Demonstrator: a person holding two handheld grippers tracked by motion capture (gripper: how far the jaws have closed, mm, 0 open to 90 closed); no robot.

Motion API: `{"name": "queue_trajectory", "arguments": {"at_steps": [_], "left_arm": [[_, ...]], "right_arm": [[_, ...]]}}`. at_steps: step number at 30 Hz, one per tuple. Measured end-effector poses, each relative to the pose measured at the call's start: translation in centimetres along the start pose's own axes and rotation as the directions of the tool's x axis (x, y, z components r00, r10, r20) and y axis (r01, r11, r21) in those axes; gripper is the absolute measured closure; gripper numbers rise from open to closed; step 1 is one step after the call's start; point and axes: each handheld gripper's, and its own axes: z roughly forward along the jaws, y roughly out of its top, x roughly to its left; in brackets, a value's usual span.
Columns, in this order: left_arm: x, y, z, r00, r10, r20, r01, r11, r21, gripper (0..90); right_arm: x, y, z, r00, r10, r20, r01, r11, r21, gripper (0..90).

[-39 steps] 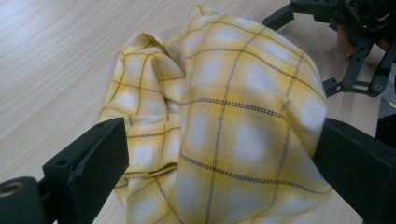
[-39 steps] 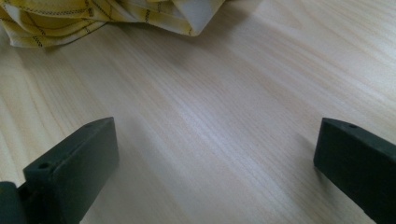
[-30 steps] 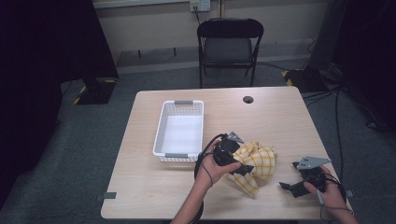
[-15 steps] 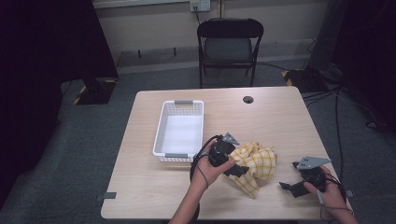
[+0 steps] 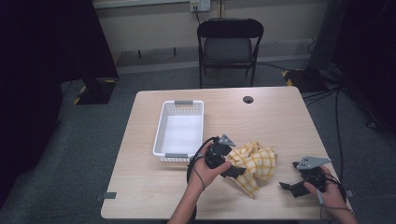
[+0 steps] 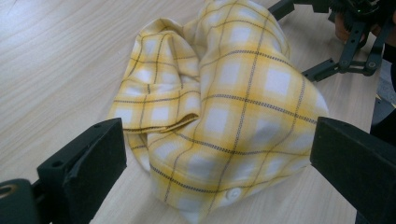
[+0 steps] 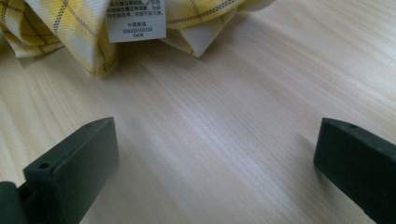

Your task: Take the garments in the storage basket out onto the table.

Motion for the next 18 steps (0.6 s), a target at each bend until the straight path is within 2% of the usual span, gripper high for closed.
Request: {"name": "queue_trajectory", "arguments": {"at_steps": [18], "left_arm": [[0.5,-2.2,-0.7,0.9998,-0.019,-0.012,0.019,0.9998,0.000,3.2]], "right_arm": [[0.0,0.0,0.0,1.0000,0.000,0.000,0.000,1.000,0.000,0.0]]}}
